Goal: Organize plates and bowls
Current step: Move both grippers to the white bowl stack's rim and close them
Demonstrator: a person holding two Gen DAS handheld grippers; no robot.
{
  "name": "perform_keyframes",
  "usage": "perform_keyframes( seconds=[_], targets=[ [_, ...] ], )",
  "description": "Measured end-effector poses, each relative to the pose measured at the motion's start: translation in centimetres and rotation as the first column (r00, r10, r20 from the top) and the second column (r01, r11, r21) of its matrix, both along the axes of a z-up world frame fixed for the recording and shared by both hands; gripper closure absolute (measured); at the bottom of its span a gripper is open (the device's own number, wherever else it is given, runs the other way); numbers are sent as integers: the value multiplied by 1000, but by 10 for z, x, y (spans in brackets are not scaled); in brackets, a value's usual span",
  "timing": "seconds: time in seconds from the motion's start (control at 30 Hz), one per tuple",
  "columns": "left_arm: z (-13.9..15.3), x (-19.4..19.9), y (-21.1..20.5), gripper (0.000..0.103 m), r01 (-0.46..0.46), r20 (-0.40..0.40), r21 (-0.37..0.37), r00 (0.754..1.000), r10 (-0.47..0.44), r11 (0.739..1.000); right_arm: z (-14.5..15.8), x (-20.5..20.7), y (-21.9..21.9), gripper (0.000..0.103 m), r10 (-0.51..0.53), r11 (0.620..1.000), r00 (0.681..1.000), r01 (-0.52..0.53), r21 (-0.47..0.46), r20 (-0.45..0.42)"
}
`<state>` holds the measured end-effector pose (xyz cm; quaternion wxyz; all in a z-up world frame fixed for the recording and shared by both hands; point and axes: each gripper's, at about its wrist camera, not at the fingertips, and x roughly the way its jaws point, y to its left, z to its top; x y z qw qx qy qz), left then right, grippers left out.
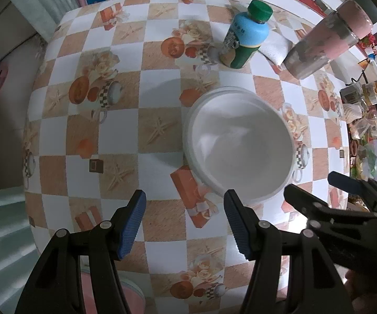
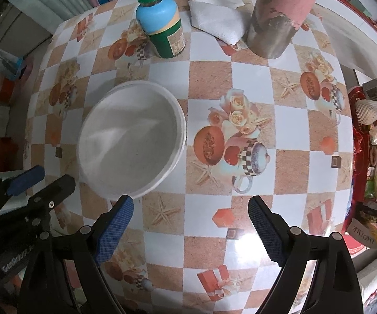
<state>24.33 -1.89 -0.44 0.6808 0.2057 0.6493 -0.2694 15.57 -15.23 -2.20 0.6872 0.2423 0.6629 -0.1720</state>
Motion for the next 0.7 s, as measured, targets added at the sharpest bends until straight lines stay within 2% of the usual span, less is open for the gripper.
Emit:
perform_keyframes(
  seconds=[0.17, 0.3, 0.47, 0.6, 0.7],
  targets=[
    [-3, 0, 2, 37, -5, -6, 4, 1000, 5, 1000, -18, 6, 3, 12, 35, 999, 997, -36, -18, -67],
    [-6, -1, 0, 37, -1, -16, 13, 1000, 1, 1000, -8, 1, 2, 12, 19, 1000, 1000, -19, -14, -19],
    [-7, 0, -5, 37, 14, -15, 14, 1000, -14, 1000, -17, 6, 0, 12, 31, 999, 998, -33, -34, -54],
    [-9, 3, -8, 37, 21, -9, 16, 1000, -21, 1000, -5, 4, -6, 12, 5, 1000, 1000, -5, -23, 7],
    [-13, 6, -11, 37, 22, -5, 21, 1000, -21, 1000, -2, 7, -10, 12, 18, 999, 1000, -17, -28, 18]
  ],
)
